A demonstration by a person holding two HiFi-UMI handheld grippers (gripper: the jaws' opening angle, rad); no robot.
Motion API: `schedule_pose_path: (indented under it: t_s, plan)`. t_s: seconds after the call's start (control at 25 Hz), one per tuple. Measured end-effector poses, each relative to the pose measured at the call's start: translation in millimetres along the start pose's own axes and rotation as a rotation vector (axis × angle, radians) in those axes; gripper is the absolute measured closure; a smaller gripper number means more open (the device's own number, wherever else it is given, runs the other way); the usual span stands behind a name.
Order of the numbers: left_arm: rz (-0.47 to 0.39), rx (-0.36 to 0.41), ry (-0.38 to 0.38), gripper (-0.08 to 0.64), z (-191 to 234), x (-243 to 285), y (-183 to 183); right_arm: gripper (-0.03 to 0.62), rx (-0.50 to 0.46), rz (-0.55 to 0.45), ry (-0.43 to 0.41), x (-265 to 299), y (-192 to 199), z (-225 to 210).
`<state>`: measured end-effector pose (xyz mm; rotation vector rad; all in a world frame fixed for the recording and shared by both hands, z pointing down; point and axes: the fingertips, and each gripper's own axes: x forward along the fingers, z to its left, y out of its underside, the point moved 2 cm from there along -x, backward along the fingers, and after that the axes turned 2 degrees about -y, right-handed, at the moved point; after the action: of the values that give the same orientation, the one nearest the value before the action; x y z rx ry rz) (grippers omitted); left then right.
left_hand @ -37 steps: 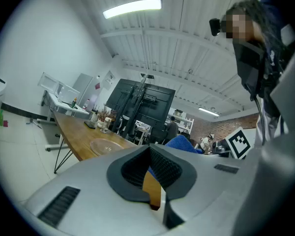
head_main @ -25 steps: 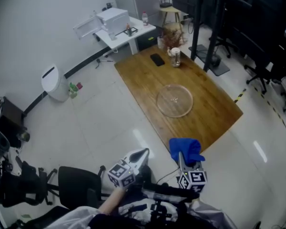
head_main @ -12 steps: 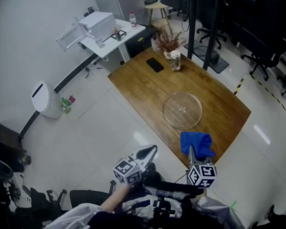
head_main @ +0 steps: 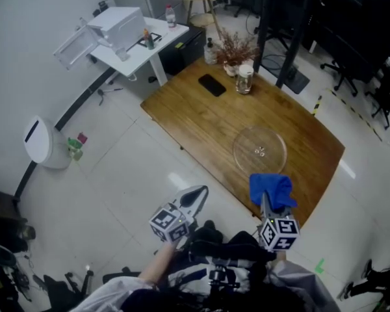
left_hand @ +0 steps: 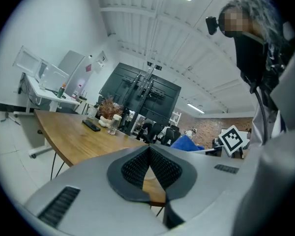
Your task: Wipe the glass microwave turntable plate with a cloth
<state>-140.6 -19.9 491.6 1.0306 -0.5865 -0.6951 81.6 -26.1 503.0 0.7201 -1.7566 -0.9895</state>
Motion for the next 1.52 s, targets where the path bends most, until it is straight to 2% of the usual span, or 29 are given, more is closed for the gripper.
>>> schedule_pose_path:
  t_s: [0.16, 0.44, 0.68, 0.92, 1.08, 1.32, 1.4, 1.52]
  plan:
    - [-0.036, -0.053, -0.012, 0.560, 9.4, 2.3, -7.1, 0.512, -0.009, 0.013, 0.001, 10.6, -8.9, 2.5]
    - [0.011, -0.056, 0.011, 0.560, 16.4, 18.7, -0.1, 0.511, -0.014, 0.036, -0.003, 36.4, -17.4, -0.3]
    - [0.021, -0.056, 0.007, 0.560, 29.6, 53.8, -13.1, 0.512, -0.028, 0.043, -0.009, 74.5, -34.2, -23.7]
    - [0.015, -0.043, -0.002, 0.560, 40.1, 100.4, -36.7, 0.512, -0.140, 0.077, -0.039, 135.2, -62.6, -49.4]
    - [0.048, -0.043, -0.003, 0.560, 37.8, 121.2, -36.0, 0.511, -0.224, 0.100, -0.067, 189.2, -78.1, -59.9]
    - [0.110, -0.050, -0.024, 0.560, 44.6, 124.9, -22.7, 0.511, -0.275, 0.178, -0.090, 257.9, -68.8, -53.8]
    - [0.116, -0.055, -0.027, 0.560, 44.8, 127.8, -20.2, 0.512, -0.259, 0.217, -0.099, 260.6, -58.2, -52.1]
    - [0.124, -0.055, -0.020, 0.560, 43.8, 132.6, -16.5, 0.512, -0.175, 0.231, -0.137, 247.0, -44.8, -47.4]
